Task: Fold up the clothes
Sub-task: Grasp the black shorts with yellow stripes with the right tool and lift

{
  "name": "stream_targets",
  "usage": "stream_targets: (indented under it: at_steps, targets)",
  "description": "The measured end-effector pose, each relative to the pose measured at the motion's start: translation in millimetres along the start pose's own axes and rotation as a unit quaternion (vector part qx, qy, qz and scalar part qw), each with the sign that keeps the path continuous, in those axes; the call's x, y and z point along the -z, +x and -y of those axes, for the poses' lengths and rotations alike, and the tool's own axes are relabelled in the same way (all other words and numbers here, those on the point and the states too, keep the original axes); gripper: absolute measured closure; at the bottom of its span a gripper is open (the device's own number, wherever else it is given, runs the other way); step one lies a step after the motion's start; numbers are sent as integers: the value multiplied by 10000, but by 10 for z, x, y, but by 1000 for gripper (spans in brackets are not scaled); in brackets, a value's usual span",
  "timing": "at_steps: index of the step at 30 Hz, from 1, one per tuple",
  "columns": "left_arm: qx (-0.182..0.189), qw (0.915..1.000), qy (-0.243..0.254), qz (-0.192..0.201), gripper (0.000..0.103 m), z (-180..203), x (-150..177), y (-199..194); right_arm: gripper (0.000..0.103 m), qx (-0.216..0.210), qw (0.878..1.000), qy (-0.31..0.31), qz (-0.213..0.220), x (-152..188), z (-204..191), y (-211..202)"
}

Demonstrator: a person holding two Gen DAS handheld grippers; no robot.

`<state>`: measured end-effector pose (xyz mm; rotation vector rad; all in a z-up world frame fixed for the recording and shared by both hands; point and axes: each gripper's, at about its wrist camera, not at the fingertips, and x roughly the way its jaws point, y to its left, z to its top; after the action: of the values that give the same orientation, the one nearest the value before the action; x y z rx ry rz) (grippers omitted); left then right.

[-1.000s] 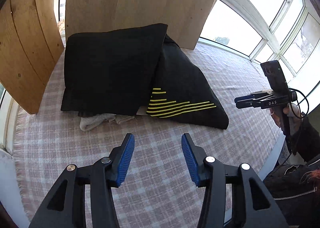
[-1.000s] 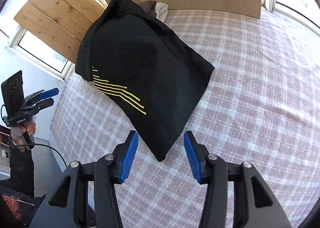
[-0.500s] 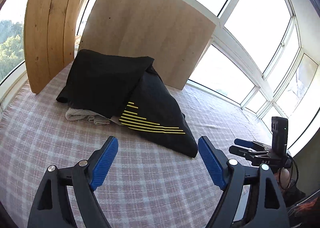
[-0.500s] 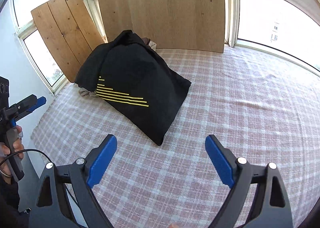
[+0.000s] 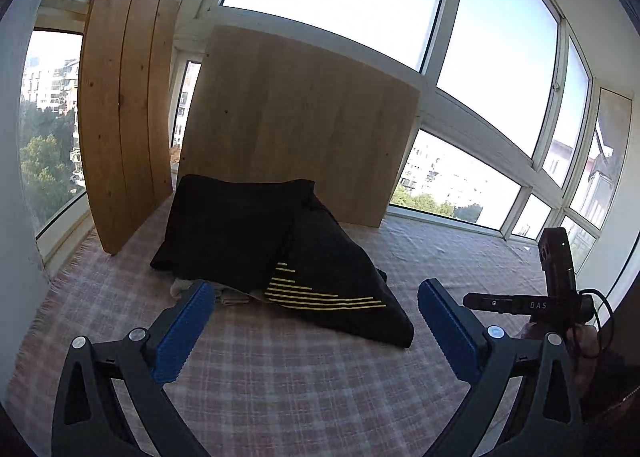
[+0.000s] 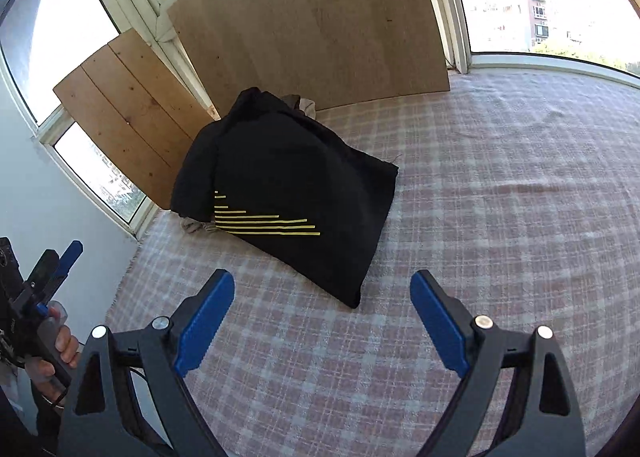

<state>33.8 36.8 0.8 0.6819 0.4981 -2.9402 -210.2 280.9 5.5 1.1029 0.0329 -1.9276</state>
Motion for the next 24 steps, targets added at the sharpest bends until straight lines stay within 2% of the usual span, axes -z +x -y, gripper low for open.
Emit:
stream_targets:
  at_steps: [5,10,13,16,21,23,24]
  targets:
    - [11,9980,313,-557,1,-101,51,364,14,124,9997,-131,-185,-6,105,222]
    - [9,9907,923,-1003,1,-46,-76,778,17,560,9944,-776,-447,-92,1,513]
    - [71,9862,1227,-1107,1,39,-180,936,17,722,9887,-1042,-798,-111,-21,805]
    - [110,9823,1509,-1104,1,114,-256,1016,17,910,9839,-1196,-965,-116,-16,1030]
    - [62,9727,1935,-1281,1,171,-311,1176,17,733,9831,-1210,-1162,-219,-39,1250]
    - [-13,9692,2061,-1352,1,161,-320,1246,30,749,9798,-1287,-1338,-253,-70,1369]
    - [-33,9679,2093,-1389,1,148,-325,1278,53,763,9774,-1338,-1446,-252,-86,1427]
